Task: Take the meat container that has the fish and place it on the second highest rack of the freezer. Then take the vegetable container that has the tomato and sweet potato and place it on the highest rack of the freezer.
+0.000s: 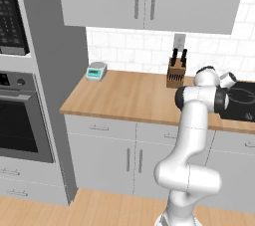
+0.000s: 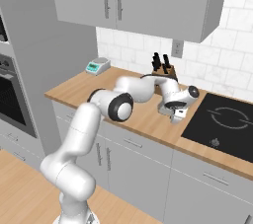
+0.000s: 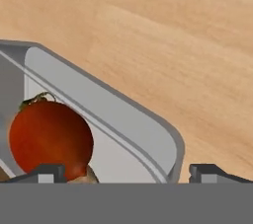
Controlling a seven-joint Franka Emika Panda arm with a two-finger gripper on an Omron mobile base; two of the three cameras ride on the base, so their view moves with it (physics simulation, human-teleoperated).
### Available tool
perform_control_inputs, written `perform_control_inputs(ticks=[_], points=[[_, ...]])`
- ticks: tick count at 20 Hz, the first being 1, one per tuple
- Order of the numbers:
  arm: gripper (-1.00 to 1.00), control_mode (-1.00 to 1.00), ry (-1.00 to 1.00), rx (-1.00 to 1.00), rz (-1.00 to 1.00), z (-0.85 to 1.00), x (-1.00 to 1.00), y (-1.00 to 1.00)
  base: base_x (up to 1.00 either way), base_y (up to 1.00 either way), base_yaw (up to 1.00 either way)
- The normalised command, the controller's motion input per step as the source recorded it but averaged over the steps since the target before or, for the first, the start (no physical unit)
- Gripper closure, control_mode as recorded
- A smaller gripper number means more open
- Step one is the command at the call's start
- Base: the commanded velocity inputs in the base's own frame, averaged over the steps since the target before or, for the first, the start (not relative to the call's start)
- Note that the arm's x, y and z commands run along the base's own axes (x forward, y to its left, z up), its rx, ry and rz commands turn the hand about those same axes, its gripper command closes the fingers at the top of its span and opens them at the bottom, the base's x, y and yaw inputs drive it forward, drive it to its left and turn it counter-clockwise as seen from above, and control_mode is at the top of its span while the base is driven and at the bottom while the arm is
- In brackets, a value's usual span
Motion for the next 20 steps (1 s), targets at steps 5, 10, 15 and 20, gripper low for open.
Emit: perform_control_inputs(ticks=[5, 10, 15, 20], points=[[1.0, -1.0, 0.01, -0.01, 0.0, -0.25, 0.25, 0.0, 0.0, 0.0, 0.0], [1.0, -1.0, 0.04, -0.06, 0.0, -0.06, 0.0, 0.0, 0.0, 0.0, 0.0], [1.0, -1.0, 0.03, -0.08, 0.0, 0.05, -0.08, 0.0, 0.0, 0.0, 0.0], [1.0, -1.0, 0.0, -0.14, 0.0, 0.57, -0.3, 0.0, 0.0, 0.0, 0.0]])
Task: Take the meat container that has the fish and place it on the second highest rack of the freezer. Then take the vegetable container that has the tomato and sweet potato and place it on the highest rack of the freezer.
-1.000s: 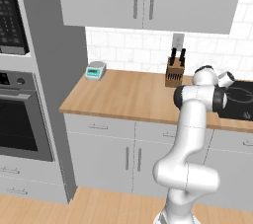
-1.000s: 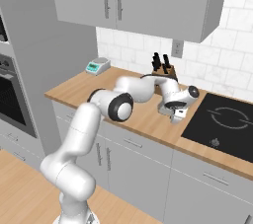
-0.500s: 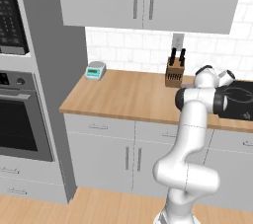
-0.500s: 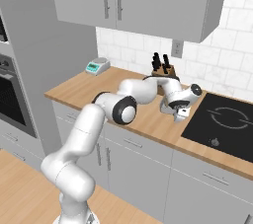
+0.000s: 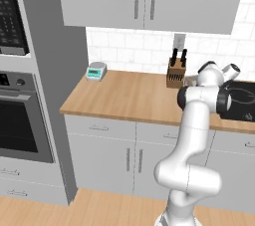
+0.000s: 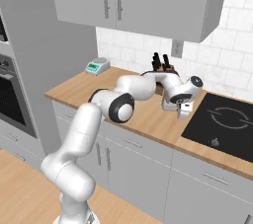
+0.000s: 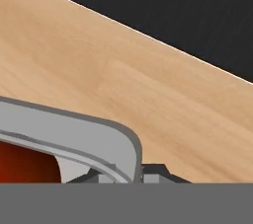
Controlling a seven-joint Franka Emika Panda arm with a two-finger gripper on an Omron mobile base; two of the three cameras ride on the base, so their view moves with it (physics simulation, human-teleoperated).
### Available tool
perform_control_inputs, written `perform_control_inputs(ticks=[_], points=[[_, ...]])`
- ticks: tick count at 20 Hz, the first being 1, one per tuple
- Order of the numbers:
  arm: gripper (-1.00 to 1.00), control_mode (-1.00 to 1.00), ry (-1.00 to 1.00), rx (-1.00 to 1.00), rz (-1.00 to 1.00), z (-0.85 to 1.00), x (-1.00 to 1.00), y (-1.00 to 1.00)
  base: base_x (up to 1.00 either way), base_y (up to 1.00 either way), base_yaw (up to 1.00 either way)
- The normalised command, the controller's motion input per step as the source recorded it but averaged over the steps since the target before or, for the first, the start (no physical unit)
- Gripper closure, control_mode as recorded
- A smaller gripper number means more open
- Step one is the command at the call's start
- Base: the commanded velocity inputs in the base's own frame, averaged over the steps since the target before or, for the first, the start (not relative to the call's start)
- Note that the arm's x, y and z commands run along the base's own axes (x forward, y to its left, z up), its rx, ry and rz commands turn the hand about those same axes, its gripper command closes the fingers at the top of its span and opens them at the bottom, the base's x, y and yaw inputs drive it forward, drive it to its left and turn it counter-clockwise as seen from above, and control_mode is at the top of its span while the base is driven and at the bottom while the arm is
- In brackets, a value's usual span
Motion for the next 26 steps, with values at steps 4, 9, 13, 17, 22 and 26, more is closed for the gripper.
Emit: perform_control_inputs(ticks=[4, 9, 13, 17, 22, 26], points=[[1.0, -1.0, 0.0, -0.08, 0.0, 0.73, -0.41, 0.0, 0.0, 0.0, 0.0], [1.0, -1.0, 0.0, -0.04, 0.0, 0.64, -0.55, 0.0, 0.0, 0.0, 0.0], [1.0, -1.0, -0.04, 0.0, 0.0, 0.49, -0.74, 0.0, 0.0, 0.0, 0.0], [1.0, -1.0, -0.02, 0.01, 0.0, 0.33, -0.82, 0.0, 0.0, 0.0, 0.0], [1.0, -1.0, 0.0, 0.01, 0.05, 0.02, -0.72, 0.0, 0.0, 0.0, 0.0], [1.0, -1.0, -0.09, 0.0, 0.16, 0.01, -0.74, 0.11, 0.0, 0.0, 0.0]])
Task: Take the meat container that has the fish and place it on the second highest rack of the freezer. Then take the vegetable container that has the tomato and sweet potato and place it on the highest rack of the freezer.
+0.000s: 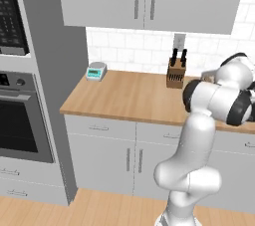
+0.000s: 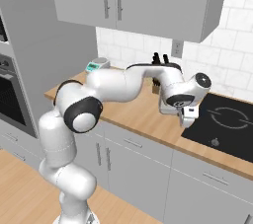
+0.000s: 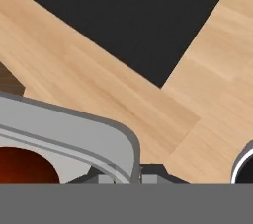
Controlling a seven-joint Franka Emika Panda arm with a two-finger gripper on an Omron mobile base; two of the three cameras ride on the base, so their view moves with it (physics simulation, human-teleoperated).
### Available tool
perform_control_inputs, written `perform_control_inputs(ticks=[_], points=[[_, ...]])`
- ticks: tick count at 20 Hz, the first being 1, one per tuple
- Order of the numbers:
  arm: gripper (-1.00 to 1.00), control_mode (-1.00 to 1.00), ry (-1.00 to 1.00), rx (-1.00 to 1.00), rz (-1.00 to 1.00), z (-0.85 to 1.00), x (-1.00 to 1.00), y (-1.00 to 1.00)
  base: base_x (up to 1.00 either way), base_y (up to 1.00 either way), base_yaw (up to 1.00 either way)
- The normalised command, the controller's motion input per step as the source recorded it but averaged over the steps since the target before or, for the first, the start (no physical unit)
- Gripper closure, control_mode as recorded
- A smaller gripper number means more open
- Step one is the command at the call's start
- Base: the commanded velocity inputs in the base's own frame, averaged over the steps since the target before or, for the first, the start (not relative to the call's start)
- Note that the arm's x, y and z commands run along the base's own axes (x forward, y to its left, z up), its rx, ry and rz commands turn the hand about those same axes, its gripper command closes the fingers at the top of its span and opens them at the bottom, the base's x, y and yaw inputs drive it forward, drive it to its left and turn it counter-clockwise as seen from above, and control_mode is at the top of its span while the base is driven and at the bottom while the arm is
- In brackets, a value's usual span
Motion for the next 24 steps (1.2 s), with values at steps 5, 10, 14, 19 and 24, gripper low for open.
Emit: perform_control_inputs(ticks=[5, 10, 14, 19, 24], points=[[1.0, -1.0, -0.04, 0.0, 0.19, 0.14, -0.48, 0.66, 0.0, 0.0, 0.0], [1.0, -1.0, -0.07, -0.01, 0.22, 0.24, -0.49, 0.81, 0.0, 0.0, 0.0], [1.0, -1.0, -0.1, -0.08, 0.29, 0.44, -0.62, 0.81, 0.0, 0.0, 0.0], [1.0, -1.0, -0.08, -0.11, 0.31, 0.63, -0.64, 0.72, 0.0, 0.0, 0.0], [1.0, -1.0, -0.06, -0.09, 0.12, 0.73, -0.41, 0.69, 0.0, 0.0, 0.0]])
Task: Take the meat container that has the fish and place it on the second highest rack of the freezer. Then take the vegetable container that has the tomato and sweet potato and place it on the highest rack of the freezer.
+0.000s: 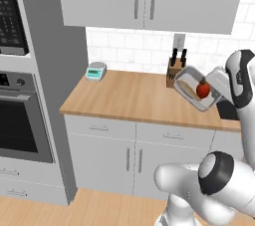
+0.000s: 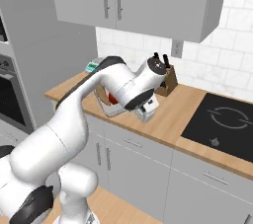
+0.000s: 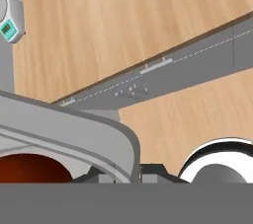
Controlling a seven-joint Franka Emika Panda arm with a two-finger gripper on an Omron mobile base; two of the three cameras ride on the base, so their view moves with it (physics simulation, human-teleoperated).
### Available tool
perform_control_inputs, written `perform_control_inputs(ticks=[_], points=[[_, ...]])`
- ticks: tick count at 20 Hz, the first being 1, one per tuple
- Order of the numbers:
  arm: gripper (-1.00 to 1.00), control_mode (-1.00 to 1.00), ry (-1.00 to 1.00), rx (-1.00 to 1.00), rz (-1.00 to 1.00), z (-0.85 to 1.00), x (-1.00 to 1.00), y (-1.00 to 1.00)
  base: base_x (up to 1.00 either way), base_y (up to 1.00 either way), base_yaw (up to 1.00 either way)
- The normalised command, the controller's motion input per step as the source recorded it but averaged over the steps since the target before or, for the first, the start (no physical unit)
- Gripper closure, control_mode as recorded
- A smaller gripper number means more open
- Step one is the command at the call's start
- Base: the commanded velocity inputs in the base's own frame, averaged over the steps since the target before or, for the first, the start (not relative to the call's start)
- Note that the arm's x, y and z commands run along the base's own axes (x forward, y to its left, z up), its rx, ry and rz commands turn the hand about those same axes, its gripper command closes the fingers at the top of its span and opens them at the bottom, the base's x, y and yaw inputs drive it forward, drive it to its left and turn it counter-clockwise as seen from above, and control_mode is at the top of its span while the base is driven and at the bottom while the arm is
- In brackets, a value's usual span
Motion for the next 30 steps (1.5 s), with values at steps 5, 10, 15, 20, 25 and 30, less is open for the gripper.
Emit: perform_control_inputs(ticks=[5, 10, 15, 20, 25, 30], points=[[1.0, -1.0, -0.12, -0.11, -0.1, 0.41, -0.57, 0.63, 0.0, 0.0, 0.0], [1.0, -1.0, -0.11, -0.08, -0.09, 0.46, -0.65, 0.57, 0.0, 0.0, 0.0], [1.0, -1.0, -0.03, -0.01, 0.0, 0.63, -0.74, 0.37, 0.0, 0.0, 0.0], [1.0, -1.0, 0.0, 0.0, 0.0, 0.73, -0.74, 0.27, 0.0, 0.0, 0.0], [1.0, -1.0, 0.0, 0.0, 0.05, 0.82, -0.63, 0.21, 0.0, 0.0, 0.0], [1.0, -1.0, 0.0, 0.0, 0.09, 0.46, -0.49, 0.18, 0.0, 0.0, 0.0]])
